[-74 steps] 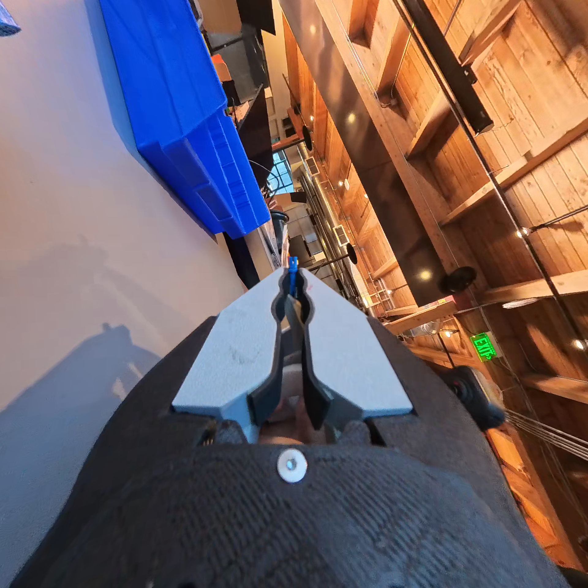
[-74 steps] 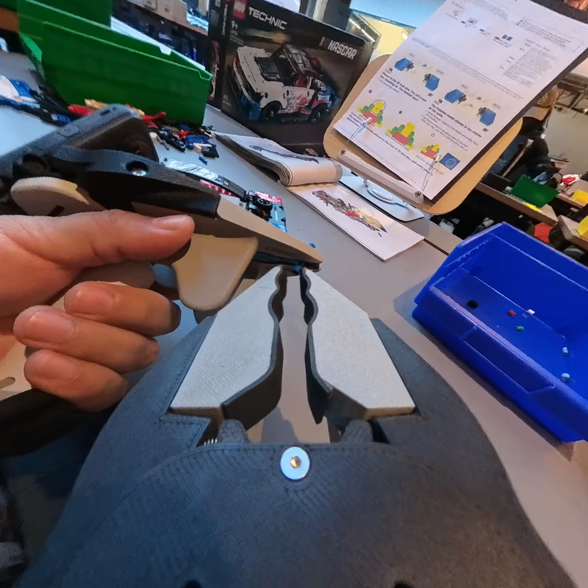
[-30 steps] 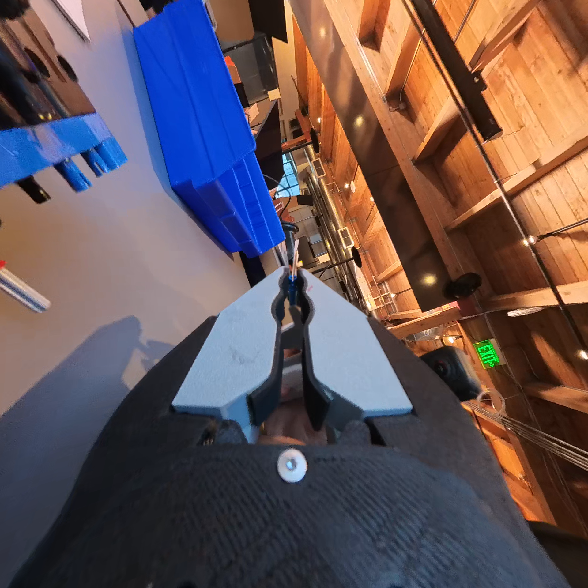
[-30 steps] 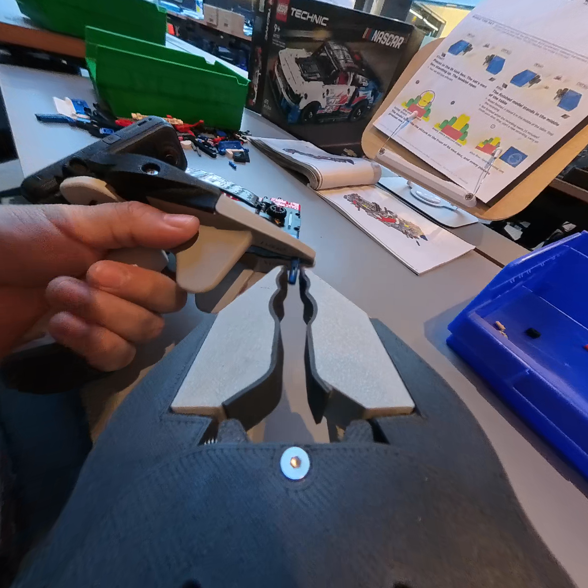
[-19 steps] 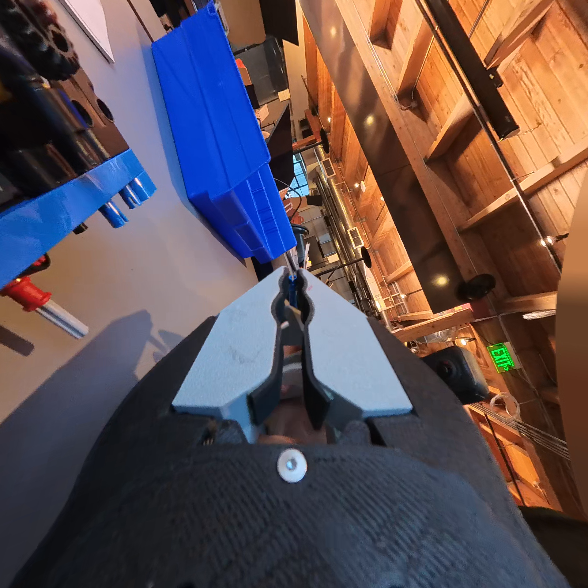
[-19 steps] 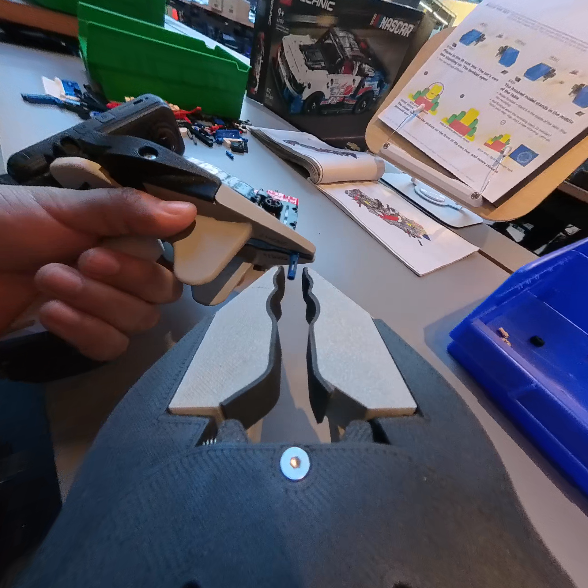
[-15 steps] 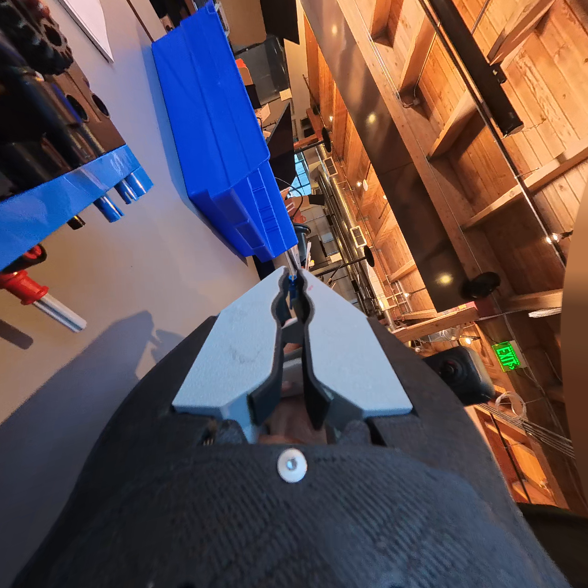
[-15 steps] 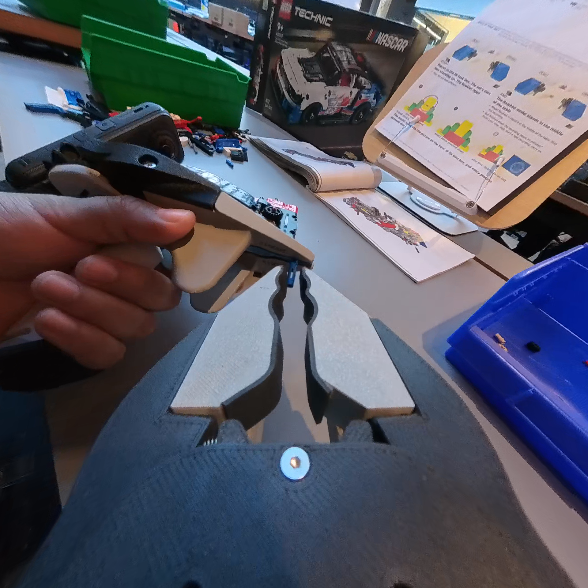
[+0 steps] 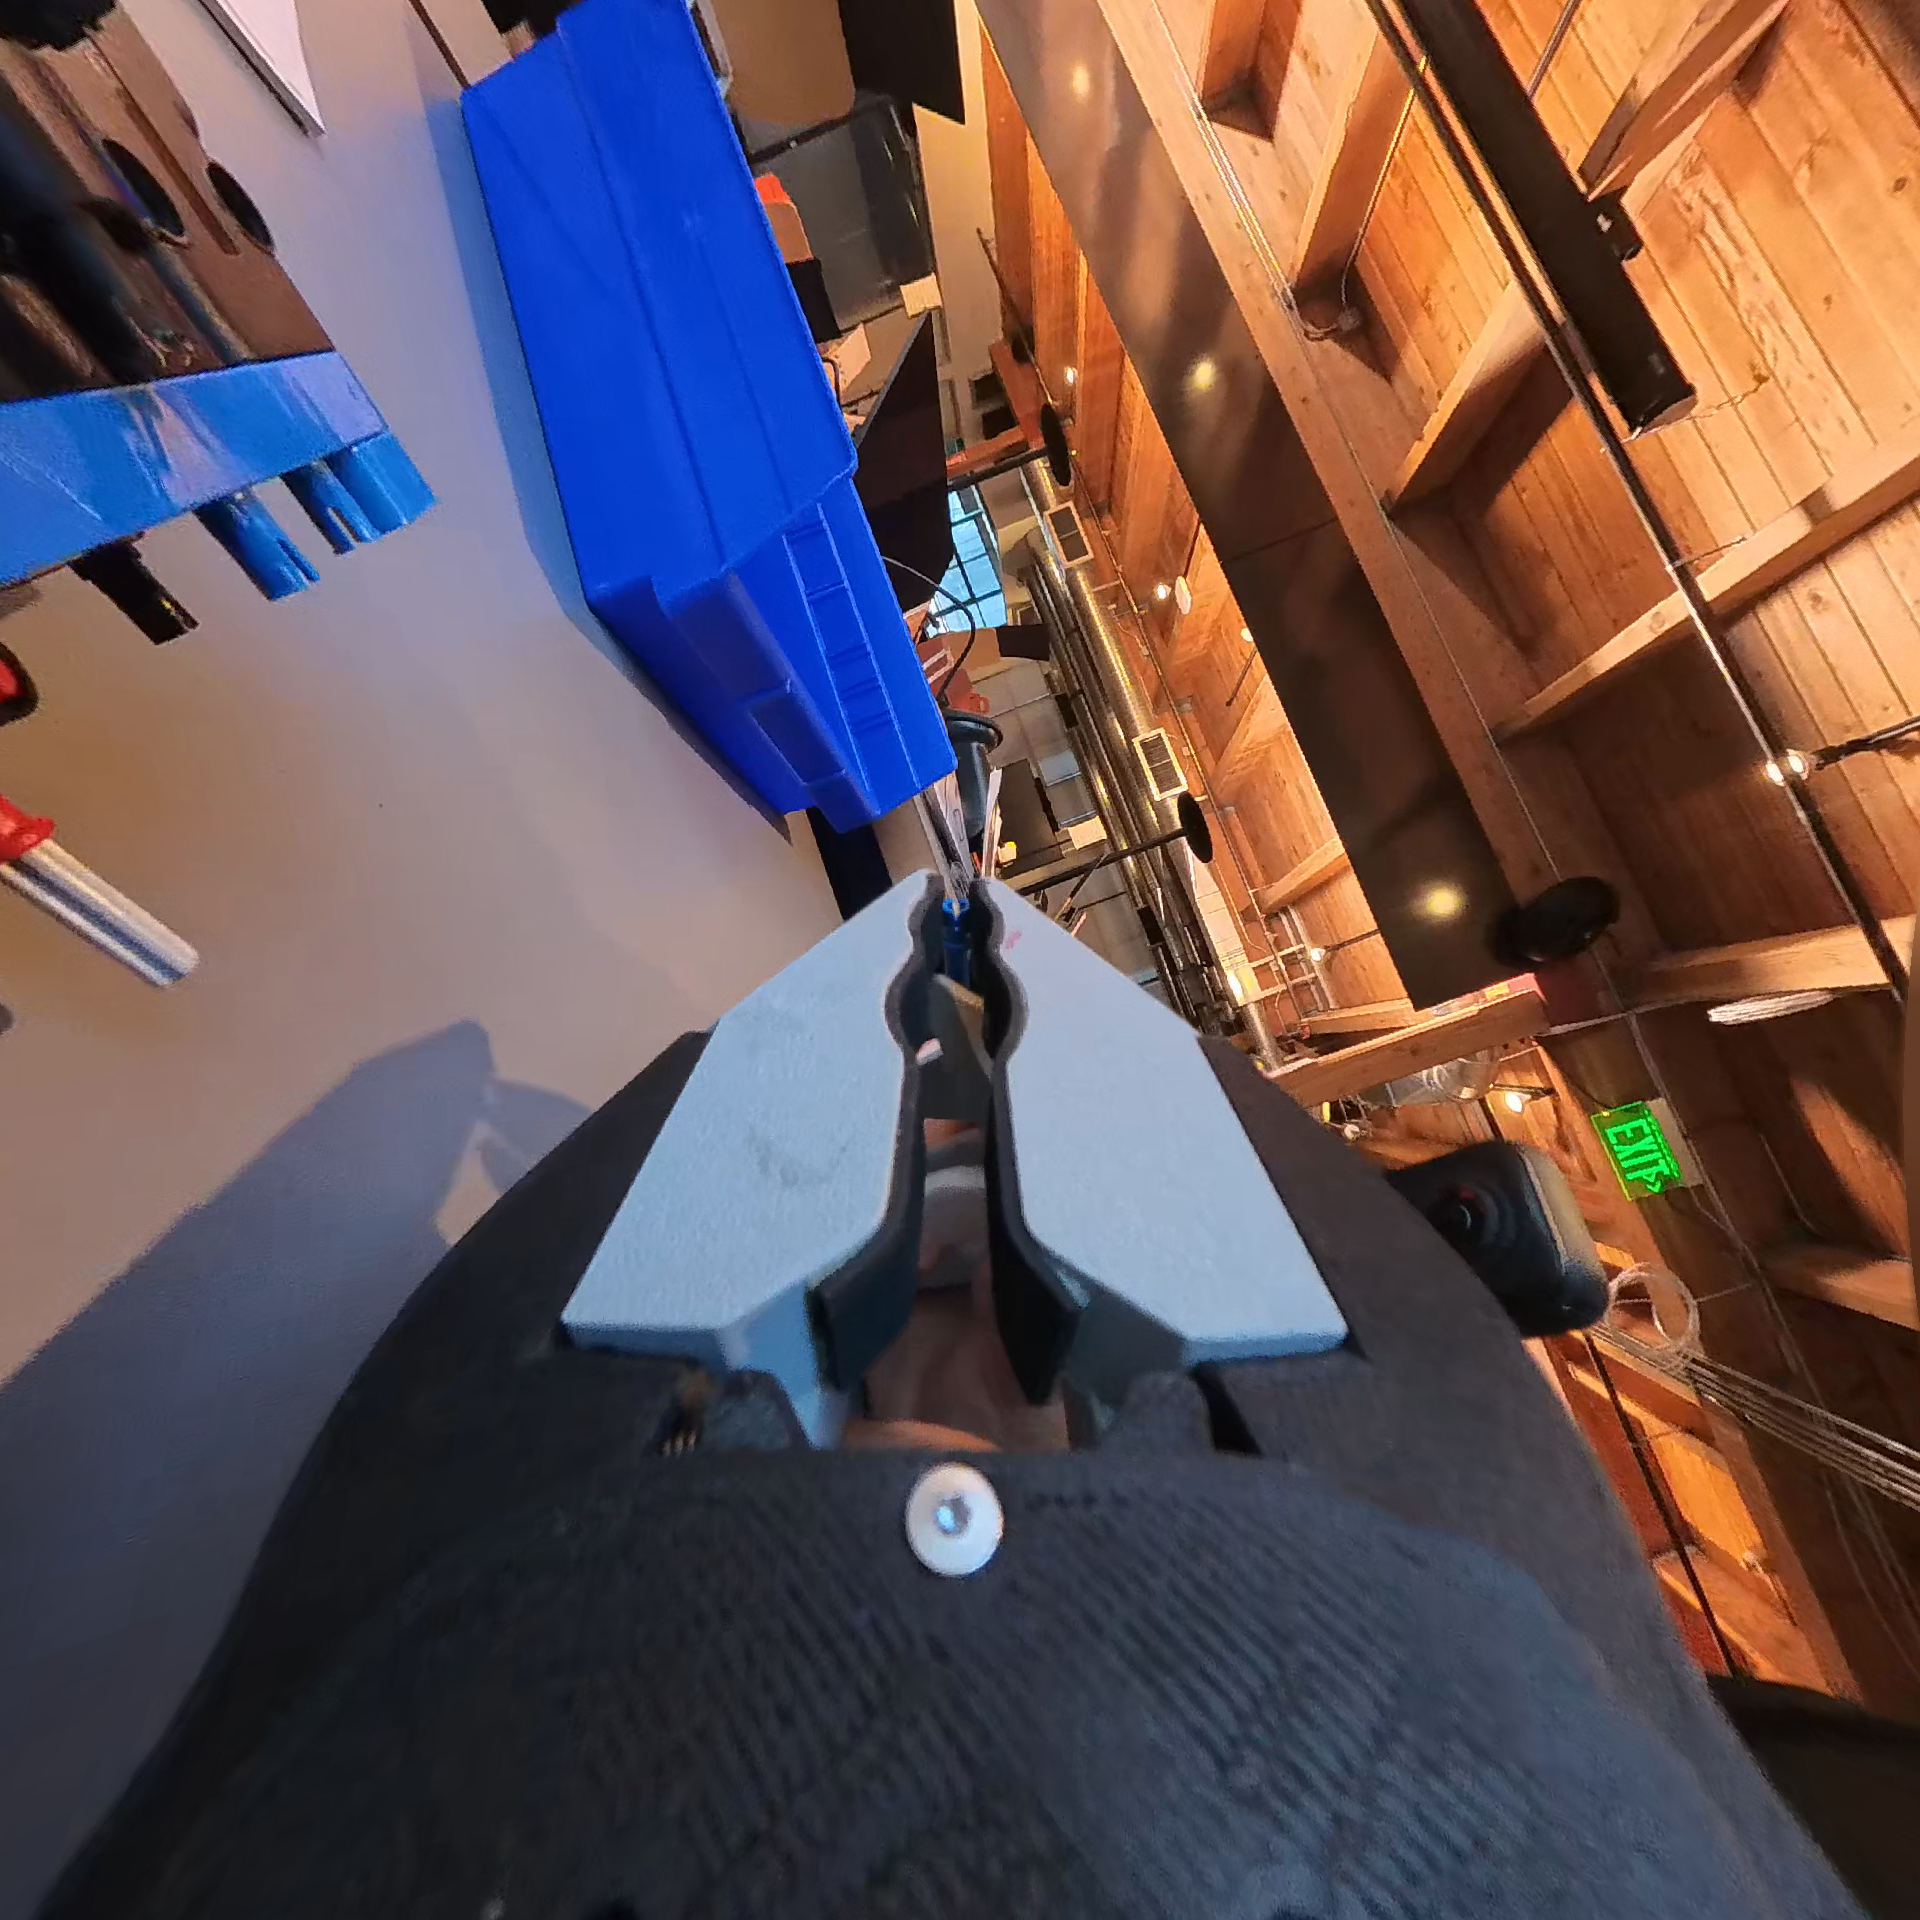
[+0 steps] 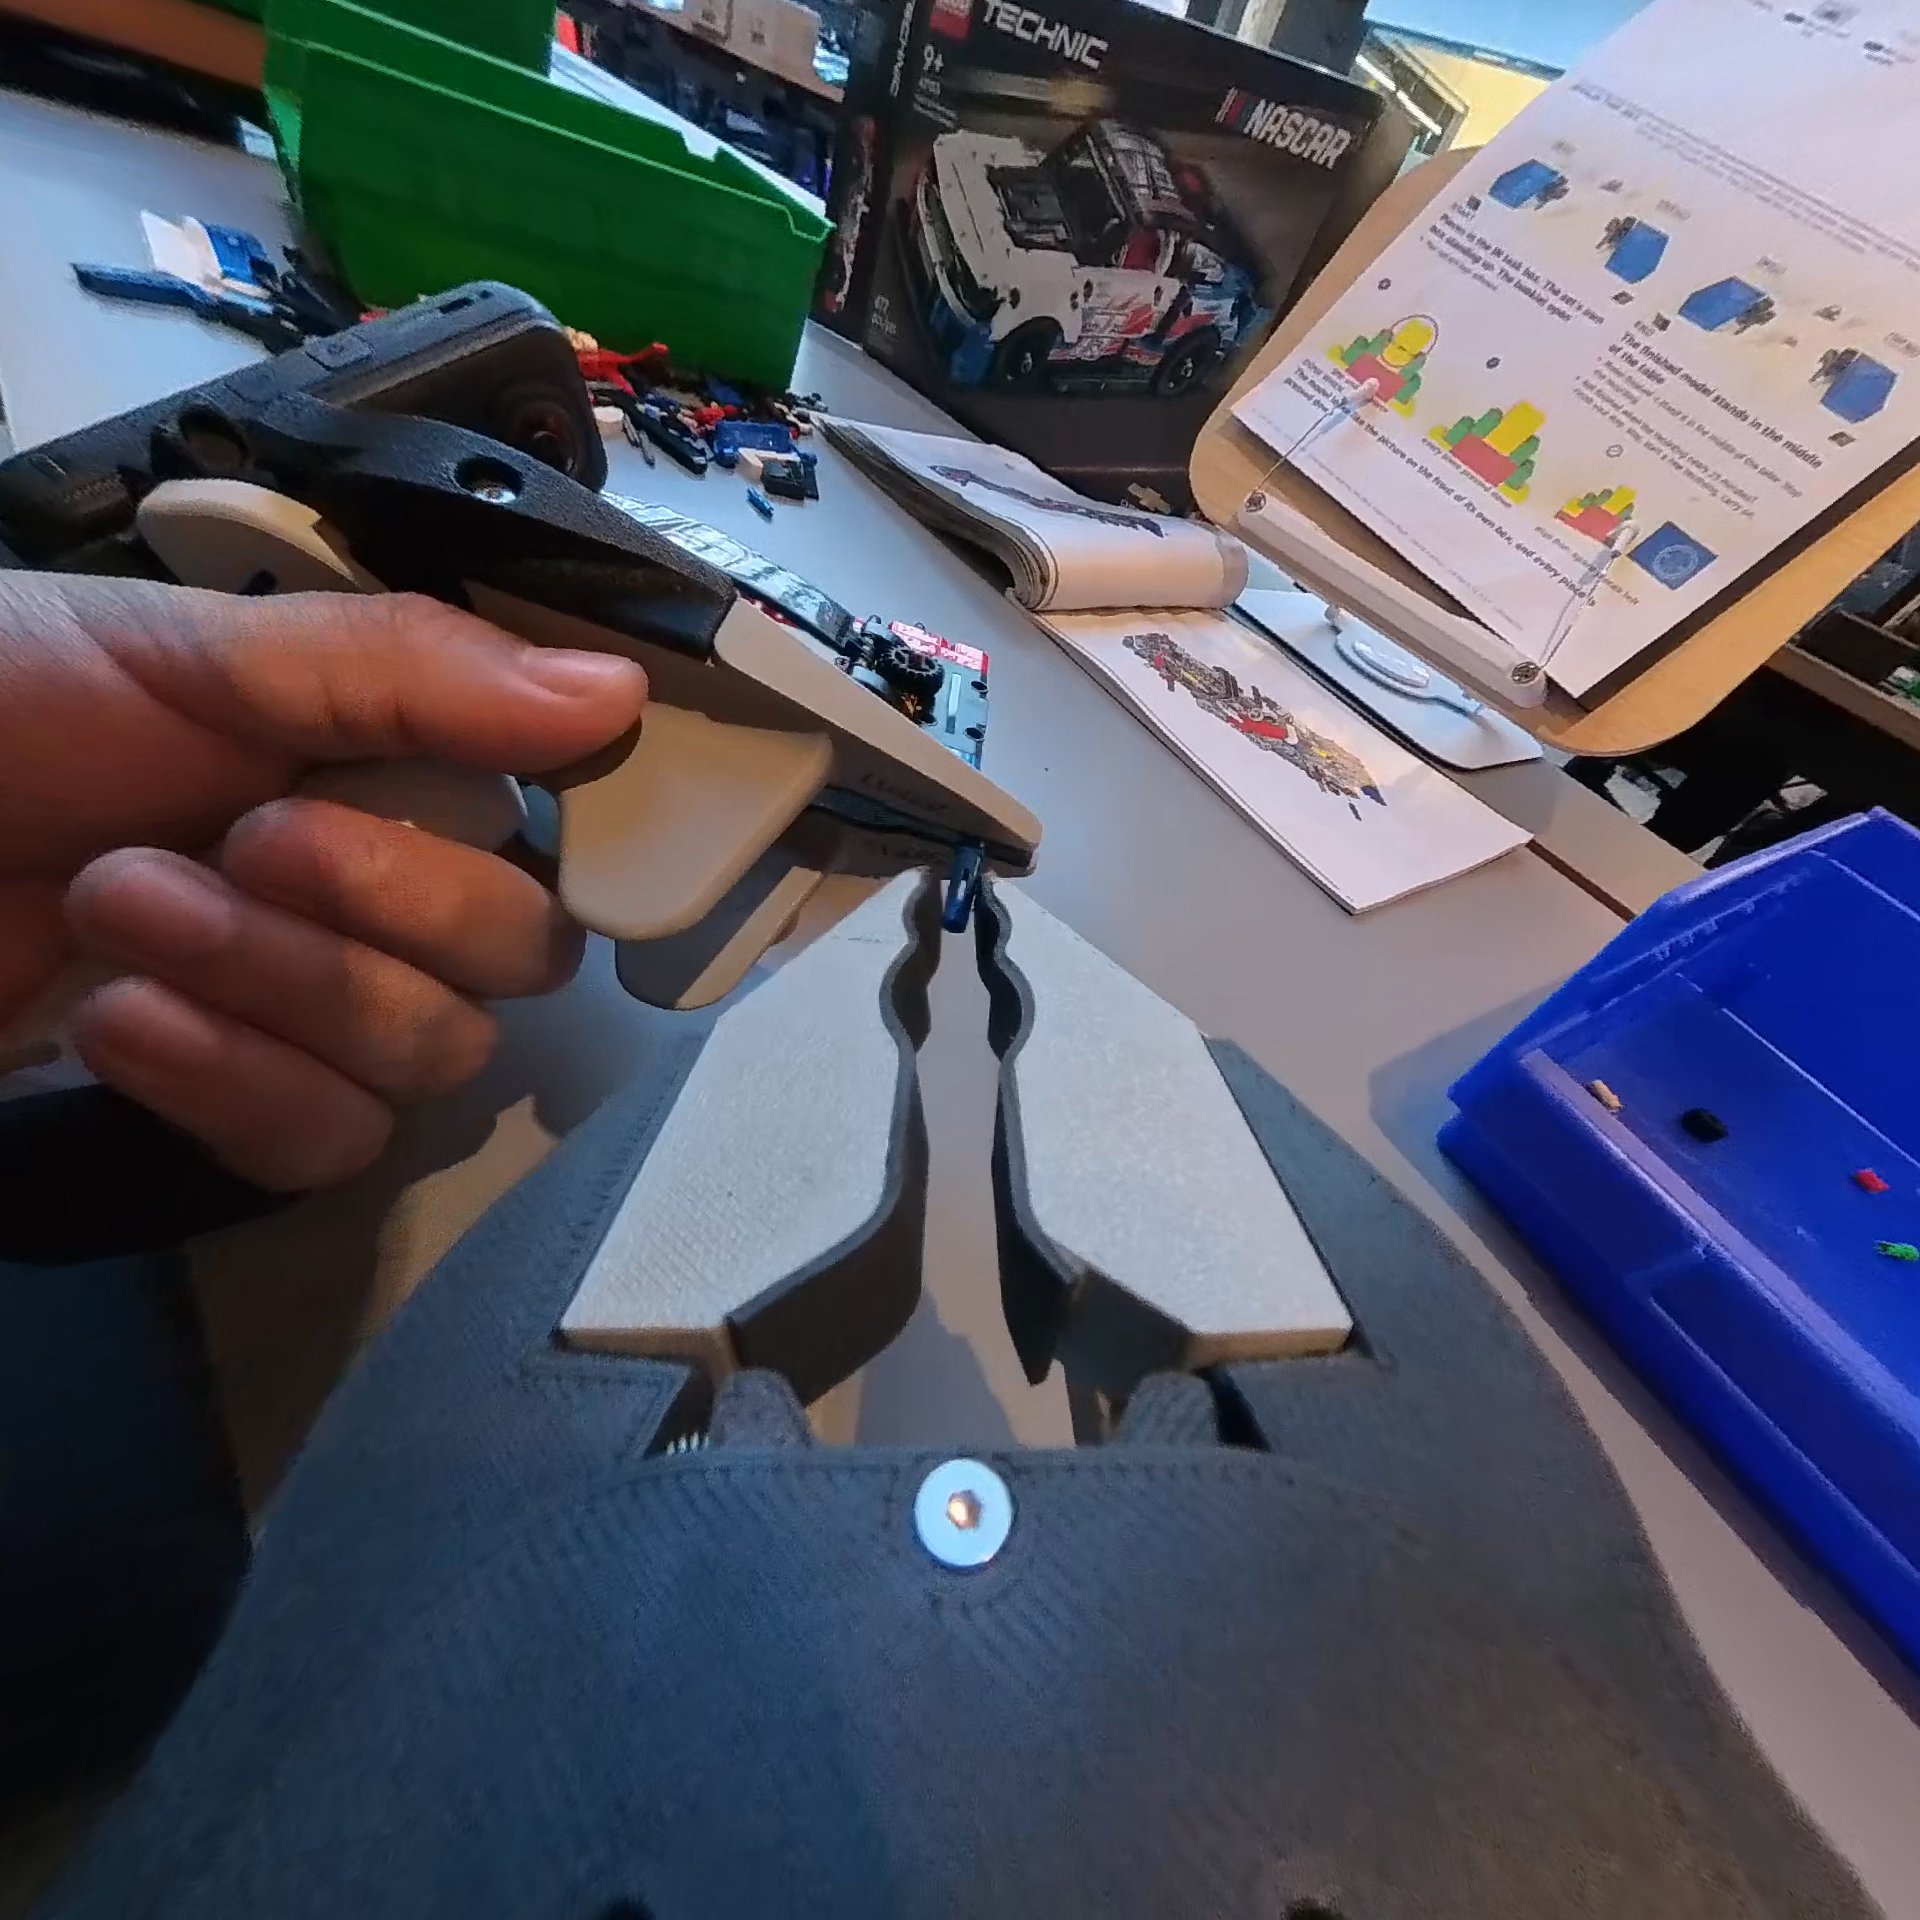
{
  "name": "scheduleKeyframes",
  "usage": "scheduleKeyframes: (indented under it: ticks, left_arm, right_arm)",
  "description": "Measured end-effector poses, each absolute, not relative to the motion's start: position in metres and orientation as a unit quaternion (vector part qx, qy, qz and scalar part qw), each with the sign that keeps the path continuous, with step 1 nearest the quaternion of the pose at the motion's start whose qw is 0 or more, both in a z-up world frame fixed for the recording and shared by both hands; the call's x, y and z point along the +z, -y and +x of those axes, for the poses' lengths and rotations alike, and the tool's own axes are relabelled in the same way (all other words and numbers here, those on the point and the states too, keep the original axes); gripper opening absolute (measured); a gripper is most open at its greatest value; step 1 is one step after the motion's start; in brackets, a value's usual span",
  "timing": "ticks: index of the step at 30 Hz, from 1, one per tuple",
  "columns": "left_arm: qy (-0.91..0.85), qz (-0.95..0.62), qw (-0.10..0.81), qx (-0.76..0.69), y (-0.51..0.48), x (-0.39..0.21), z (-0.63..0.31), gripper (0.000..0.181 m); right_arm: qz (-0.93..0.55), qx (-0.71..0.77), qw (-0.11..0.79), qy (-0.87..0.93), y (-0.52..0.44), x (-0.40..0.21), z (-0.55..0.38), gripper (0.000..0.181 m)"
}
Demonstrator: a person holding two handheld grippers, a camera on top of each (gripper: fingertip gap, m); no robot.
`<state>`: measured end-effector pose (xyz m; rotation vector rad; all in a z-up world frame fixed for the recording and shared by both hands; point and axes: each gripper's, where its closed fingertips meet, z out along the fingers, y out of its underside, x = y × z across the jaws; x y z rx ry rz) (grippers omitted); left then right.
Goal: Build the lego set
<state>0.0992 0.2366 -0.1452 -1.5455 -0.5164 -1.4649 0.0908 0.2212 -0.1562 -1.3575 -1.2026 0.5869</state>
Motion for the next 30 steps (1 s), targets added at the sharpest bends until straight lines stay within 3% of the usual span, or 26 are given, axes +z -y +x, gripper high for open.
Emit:
scheduleKeyframes:
  ticks: [12,15,17,23,27,30]
  left_arm:
    - [0.185,-0.639,0.451,-0.595,-0.23,-0.143,0.099,0.003]
    - [0.151,-0.636,0.442,-0.614,-0.226,-0.132,0.101,0.037]
    - [0.114,-0.659,0.448,-0.594,-0.221,-0.13,0.098,0.044]
    - [-0.098,-0.733,0.5,-0.451,-0.186,-0.092,0.056,0.048]
    - [-0.233,-0.849,0.438,-0.183,-0.197,-0.121,-0.021,0.065]
    - [-0.284,-0.885,0.354,-0.105,-0.203,-0.147,-0.052,0.075]
  right_arm:
    - [-0.581,0.293,0.56,0.512,-0.216,-0.156,0.093,0.001]
    - [-0.581,0.294,0.559,0.513,-0.215,-0.156,0.093,0.001]
    - [-0.579,0.296,0.555,0.519,-0.213,-0.157,0.092,0.001]
    - [-0.613,0.284,0.495,0.546,-0.214,-0.178,0.085,0.001]
    - [-0.663,0.28,0.408,0.561,-0.218,-0.204,0.074,0.001]
    - [-0.694,0.28,0.358,0.559,-0.223,-0.218,0.063,0.001]
